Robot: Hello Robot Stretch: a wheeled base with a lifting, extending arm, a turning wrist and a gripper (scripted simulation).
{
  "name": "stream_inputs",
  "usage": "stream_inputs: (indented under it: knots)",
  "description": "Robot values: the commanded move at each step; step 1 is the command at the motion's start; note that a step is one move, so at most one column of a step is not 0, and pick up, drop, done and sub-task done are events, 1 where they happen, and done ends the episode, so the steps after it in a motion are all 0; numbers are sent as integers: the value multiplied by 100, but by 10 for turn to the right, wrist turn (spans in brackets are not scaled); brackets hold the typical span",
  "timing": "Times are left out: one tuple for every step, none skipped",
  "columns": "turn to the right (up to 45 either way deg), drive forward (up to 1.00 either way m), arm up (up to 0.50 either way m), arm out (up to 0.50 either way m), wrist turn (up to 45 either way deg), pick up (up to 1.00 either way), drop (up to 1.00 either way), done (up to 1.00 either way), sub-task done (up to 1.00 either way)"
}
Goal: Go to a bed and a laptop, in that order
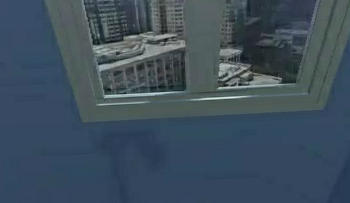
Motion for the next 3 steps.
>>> stream_inputs:
  knots:
    - [450,0,0,0,0,0,0,0,0]
    - [450,0,0,0,0,0,0,0,0]
    - [450,0,0,0,0,0,0,0,0]
